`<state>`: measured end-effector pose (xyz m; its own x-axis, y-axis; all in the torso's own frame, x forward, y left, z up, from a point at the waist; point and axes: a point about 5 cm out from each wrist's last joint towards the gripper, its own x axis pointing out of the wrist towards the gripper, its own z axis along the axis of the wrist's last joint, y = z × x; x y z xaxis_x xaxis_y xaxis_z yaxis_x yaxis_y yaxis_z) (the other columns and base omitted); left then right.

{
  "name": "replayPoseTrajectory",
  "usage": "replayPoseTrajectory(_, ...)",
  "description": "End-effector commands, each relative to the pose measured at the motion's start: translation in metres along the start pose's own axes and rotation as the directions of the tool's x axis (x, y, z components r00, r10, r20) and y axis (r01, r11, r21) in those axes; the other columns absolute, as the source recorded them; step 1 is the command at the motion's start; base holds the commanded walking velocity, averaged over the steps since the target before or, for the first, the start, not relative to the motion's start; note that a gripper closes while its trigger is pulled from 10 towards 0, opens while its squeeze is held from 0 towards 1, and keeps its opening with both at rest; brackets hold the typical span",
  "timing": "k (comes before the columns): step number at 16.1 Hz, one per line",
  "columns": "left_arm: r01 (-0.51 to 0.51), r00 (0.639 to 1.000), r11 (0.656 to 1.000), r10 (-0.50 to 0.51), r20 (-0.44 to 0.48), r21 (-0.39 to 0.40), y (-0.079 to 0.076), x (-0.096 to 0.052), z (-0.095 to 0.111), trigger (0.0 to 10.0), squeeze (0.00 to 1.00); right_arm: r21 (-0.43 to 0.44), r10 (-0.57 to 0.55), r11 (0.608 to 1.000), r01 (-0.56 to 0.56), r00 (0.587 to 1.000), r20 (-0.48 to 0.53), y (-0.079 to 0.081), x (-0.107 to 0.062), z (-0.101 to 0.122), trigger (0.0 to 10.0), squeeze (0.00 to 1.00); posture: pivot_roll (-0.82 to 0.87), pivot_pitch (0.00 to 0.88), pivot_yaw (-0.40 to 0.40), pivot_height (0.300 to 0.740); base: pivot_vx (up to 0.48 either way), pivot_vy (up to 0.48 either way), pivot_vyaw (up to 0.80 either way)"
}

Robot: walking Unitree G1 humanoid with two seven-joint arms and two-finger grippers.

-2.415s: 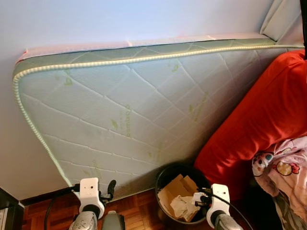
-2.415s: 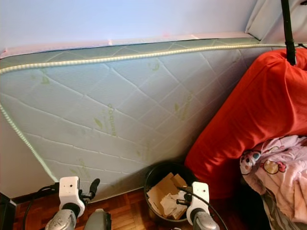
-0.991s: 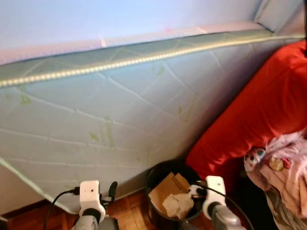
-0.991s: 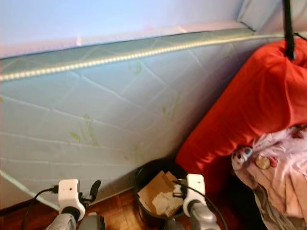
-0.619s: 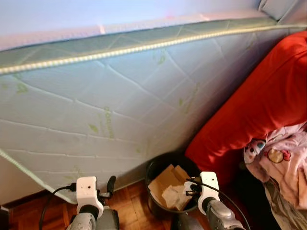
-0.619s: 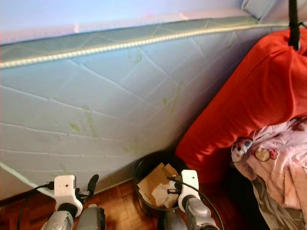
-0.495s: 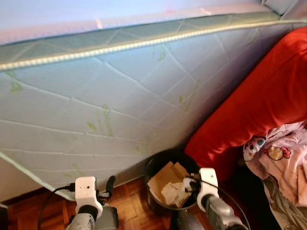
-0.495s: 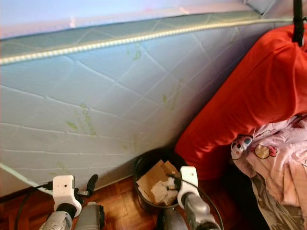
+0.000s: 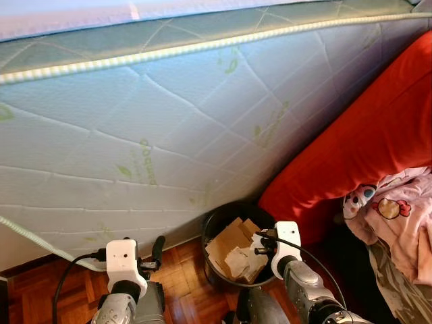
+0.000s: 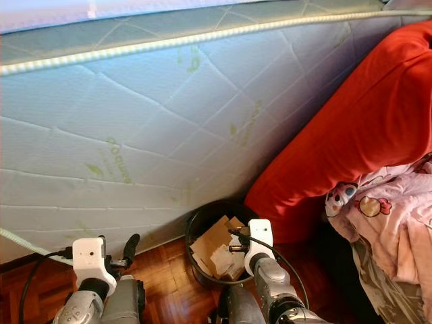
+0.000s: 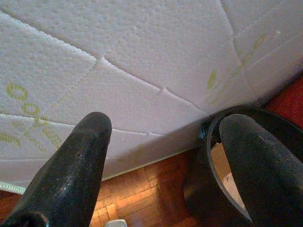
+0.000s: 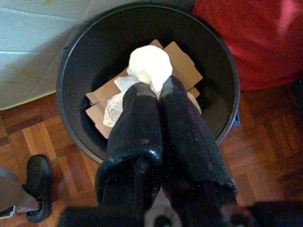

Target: Clean up the room

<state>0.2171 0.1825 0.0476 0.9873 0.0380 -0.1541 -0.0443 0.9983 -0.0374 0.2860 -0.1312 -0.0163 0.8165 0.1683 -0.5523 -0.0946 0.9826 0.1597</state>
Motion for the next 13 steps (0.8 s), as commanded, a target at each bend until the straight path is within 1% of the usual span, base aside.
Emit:
replayPoseTrajectory(1, 0.004, 1.000, 1.000, -0.004, -0.029, -0.003, -0.0031, -0.0054, -0.0041, 10.0, 0.00, 0.011, -0.024, 1.000, 0.024, 1.000, -0.012, -0.0053, -0.0024, -0.0062, 10.0, 0.00, 0.25, 0.287, -0.176, 0.652, 0.000, 0.000, 0.00)
replayPoseTrajectory(3, -0.004, 1.000, 1.000, 0.004, -0.030, -0.002, -0.0012, -0.0087, -0.0031, 10.0, 0.00, 0.010, -0.025, 1.000, 0.025, 1.000, -0.003, -0.0064, -0.0023, -0.0044, 10.0, 0.00, 0.26, 0.293, -0.177, 0.652, 0.000, 0.000, 0.00)
replayPoseTrajectory(5, -0.008, 0.999, 1.000, 0.008, -0.034, -0.001, -0.0002, -0.0112, -0.0022, 10.0, 0.00, 0.027, -0.027, 0.999, 0.026, 0.999, 0.021, -0.0067, -0.0013, 0.0010, 10.0, 0.00, 0.26, 0.298, -0.175, 0.652, 0.000, 0.000, 0.00)
replayPoseTrajectory(7, -0.010, 0.999, 1.000, 0.010, -0.042, 0.001, 0.0005, -0.0126, -0.0014, 10.0, 0.00, 0.024, -0.028, 0.999, 0.027, 0.999, 0.022, -0.0059, -0.0005, 0.0032, 10.0, 1.00, 0.26, 0.301, -0.174, 0.652, 0.000, 0.000, 0.00)
replayPoseTrajectory(13, -0.011, 0.998, 1.000, 0.011, -0.058, 0.001, 0.0008, -0.0130, -0.0001, 10.0, 0.00, 0.016, -0.024, 1.000, 0.024, 1.000, 0.003, -0.0059, -0.0011, -0.0007, 10.0, 1.00, 0.26, 0.299, -0.171, 0.652, 0.000, 0.000, 0.00)
